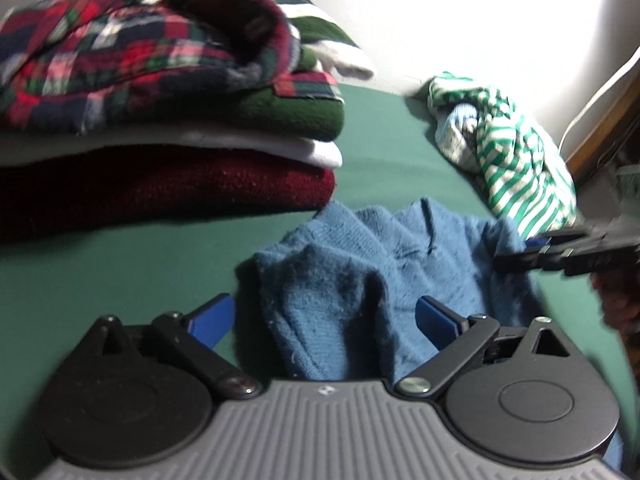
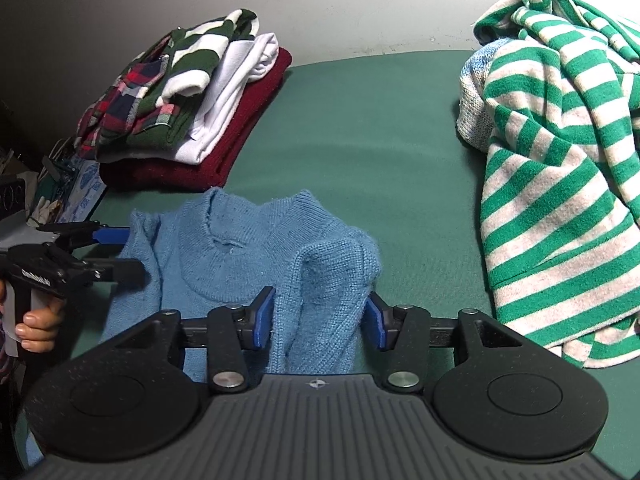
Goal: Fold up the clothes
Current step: 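Grasp the blue sweater with the right gripper while the left gripper grasps it too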
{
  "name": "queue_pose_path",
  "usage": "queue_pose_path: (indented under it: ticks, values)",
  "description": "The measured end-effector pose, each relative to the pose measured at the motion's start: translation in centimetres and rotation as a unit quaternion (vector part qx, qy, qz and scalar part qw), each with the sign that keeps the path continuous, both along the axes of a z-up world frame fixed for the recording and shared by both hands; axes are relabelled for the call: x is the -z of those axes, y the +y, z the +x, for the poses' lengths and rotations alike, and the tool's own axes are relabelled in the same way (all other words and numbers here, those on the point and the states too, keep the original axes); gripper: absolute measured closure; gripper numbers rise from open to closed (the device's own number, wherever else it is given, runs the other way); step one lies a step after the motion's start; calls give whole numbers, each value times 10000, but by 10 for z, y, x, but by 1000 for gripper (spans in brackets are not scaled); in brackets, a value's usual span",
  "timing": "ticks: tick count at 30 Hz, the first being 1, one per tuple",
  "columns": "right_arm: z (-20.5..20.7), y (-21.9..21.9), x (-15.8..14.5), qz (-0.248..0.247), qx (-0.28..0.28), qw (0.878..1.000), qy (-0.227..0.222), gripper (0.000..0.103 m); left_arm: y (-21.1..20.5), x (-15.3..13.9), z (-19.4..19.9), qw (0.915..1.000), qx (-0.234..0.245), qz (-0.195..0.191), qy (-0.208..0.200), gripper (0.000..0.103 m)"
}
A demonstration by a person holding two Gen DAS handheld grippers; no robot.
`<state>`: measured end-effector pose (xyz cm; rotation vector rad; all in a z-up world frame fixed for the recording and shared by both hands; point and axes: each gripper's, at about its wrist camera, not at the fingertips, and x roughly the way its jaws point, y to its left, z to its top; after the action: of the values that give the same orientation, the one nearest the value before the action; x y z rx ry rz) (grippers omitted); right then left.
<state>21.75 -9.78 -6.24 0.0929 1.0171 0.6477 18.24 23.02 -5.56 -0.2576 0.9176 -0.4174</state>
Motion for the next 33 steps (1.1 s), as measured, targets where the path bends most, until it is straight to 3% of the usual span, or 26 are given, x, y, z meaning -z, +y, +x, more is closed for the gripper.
queue_pose_path:
  ticks: [3,8,11,14,16,19,24,29,31,33]
  values:
    - [0,3,1,-24,-20,10000,-89,67,-3,-1,1,9995,-152,221,-139,31]
    - [-1,7,0,-209,-117,9995,-212,73,-13,-2,-2,9978,-119,560,-329,35]
    - [-3,5,-4,-337,10,9991,-240,64,-17,-4,-3,9963,3,812,-285,29]
    - [-16,-9,-17,-90,100,9993,-341,57,-13,-9,-9,9952,69,917,-335,23]
    - [-22,-15,-22,36,17,9994,-354,56,-10,-7,-11,9952,51,911,-366,11]
    - [-18,-8,-14,-220,89,9992,-328,52,-7,-1,-3,9977,-18,659,-178,5]
    - [-8,3,0,-241,194,9992,-251,52,-14,0,3,9970,14,745,-210,4]
    - [-7,13,1,-258,-17,9982,-545,51,-17,2,4,9958,80,826,-377,8]
    - [-6,17,1,-363,-90,9971,-658,72,-21,1,3,9939,53,984,-506,24]
    - [-3,15,2,-281,-108,9976,-617,76,-23,1,2,9931,59,1024,-572,30]
